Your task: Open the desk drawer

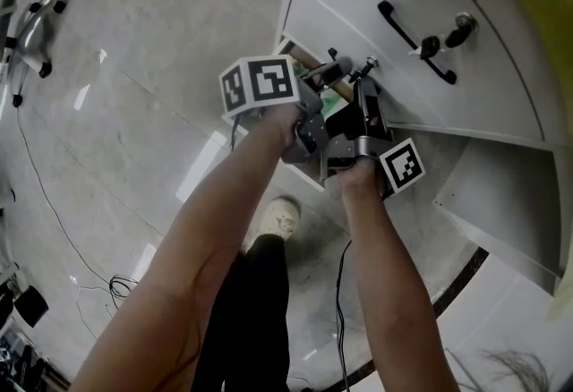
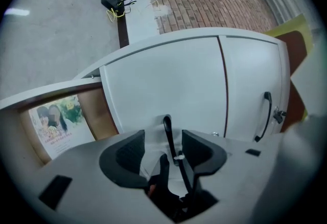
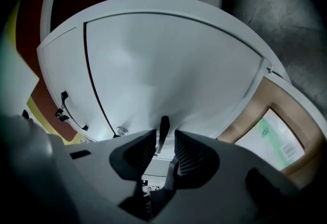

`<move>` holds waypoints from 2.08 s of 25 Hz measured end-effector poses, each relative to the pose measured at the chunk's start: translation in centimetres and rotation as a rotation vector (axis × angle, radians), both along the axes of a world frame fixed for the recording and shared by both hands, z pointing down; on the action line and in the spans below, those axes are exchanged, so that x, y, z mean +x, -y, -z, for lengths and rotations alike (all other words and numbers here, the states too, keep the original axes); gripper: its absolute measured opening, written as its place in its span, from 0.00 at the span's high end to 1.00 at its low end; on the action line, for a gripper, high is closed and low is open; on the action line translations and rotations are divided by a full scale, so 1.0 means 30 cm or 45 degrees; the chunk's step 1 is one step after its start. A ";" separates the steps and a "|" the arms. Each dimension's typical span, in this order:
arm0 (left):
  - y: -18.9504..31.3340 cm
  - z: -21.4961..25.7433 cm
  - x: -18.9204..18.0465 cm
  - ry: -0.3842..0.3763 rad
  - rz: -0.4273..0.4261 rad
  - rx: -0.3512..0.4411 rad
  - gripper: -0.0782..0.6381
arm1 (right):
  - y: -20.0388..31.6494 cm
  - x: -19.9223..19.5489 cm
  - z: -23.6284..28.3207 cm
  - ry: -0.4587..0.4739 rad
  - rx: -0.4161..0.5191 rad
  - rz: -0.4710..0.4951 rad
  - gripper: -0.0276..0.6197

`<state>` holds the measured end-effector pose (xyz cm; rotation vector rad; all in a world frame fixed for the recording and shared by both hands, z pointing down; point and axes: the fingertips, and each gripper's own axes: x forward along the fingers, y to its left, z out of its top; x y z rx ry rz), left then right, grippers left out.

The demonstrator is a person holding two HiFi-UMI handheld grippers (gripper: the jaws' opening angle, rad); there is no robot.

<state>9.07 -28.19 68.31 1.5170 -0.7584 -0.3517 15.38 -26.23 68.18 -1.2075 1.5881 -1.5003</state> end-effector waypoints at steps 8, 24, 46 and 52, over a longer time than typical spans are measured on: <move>0.025 0.022 0.008 0.099 -0.028 0.073 0.82 | 0.003 -0.002 0.005 -0.035 0.025 -0.011 0.85; 0.009 0.036 0.004 0.108 -0.046 0.030 0.82 | -0.008 -0.005 0.025 -0.041 0.026 -0.026 0.88; -0.227 0.029 -0.088 0.142 -0.051 -0.112 0.83 | -0.238 -0.102 0.030 -0.023 -0.050 0.012 0.88; -0.286 0.029 -0.111 0.166 -0.054 -0.181 0.83 | -0.298 -0.126 0.029 -0.019 -0.110 -0.007 0.88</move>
